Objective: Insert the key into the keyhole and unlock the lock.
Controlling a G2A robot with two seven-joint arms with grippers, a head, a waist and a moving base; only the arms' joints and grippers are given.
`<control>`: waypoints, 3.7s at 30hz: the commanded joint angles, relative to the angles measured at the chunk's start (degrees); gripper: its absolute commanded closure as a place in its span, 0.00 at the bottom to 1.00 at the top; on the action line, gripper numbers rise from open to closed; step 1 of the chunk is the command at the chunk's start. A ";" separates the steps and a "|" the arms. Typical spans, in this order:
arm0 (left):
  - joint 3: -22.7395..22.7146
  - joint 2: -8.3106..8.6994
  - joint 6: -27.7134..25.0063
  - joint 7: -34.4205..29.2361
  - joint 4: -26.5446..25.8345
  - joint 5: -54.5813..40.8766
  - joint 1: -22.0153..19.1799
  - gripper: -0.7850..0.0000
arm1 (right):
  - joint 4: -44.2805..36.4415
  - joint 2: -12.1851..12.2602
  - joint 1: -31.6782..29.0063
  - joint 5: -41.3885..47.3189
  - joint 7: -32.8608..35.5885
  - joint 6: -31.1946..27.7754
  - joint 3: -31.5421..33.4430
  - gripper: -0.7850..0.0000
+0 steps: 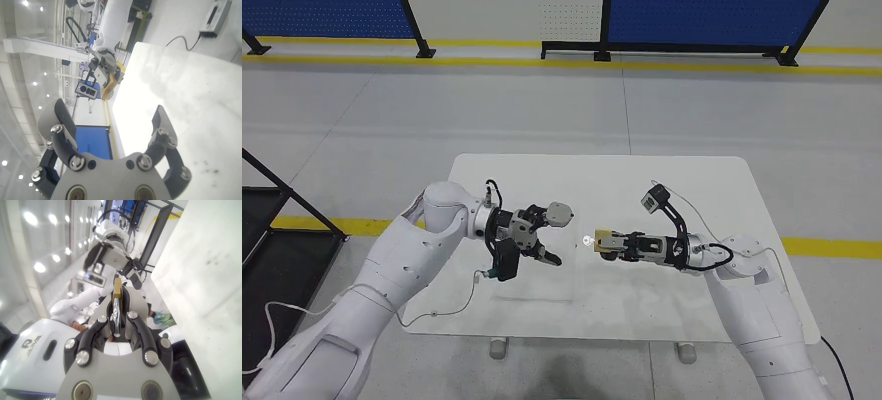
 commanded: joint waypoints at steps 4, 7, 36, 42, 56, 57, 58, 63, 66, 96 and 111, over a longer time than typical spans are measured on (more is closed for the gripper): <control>0.62 -0.16 -0.29 -0.16 1.60 -1.29 -0.33 0.00 | 0.00 0.00 0.00 0.00 0.00 0.00 0.00 1.00; 0.62 -0.16 -0.29 -0.16 1.60 -1.29 -0.33 0.00 | 0.00 0.00 0.00 0.00 0.00 0.00 0.00 1.00; 10.20 -0.09 -31.11 -30.96 9.36 -57.45 -10.97 0.00 | 0.00 0.00 0.00 0.00 0.00 0.00 0.00 1.00; 16.42 0.34 -31.64 -31.51 13.29 -65.33 -12.90 0.00 | 0.00 0.00 0.00 0.00 0.00 0.00 0.00 1.00; 43.78 3.88 -31.64 -47.68 13.31 -102.01 -21.18 0.00 | 0.00 0.00 0.00 0.00 0.00 0.00 0.00 1.00; 43.78 4.21 -31.64 -50.22 12.71 -104.44 -21.33 0.00 | 0.00 0.00 0.00 0.00 0.00 0.00 0.00 1.00; 43.78 4.53 -31.64 -52.56 12.03 -107.13 -21.32 0.00 | 0.00 0.00 0.00 0.00 0.00 0.00 0.00 1.00; 43.78 5.06 -31.64 -56.53 10.98 -112.00 -21.08 0.00 | 0.00 0.00 0.00 0.00 0.00 0.00 0.00 1.00; 43.78 5.06 -31.64 -56.53 10.98 -112.00 -21.08 0.00 | 0.00 0.00 0.00 0.00 0.00 0.00 0.00 1.00; 42.16 4.14 -20.45 -127.24 14.91 -177.18 -21.98 0.00 | 0.00 0.00 0.00 0.00 0.00 0.00 0.00 1.00; 38.48 2.75 -14.21 -141.25 17.53 -193.43 -18.76 0.00 | 0.00 0.00 0.00 0.00 0.00 0.00 0.00 1.00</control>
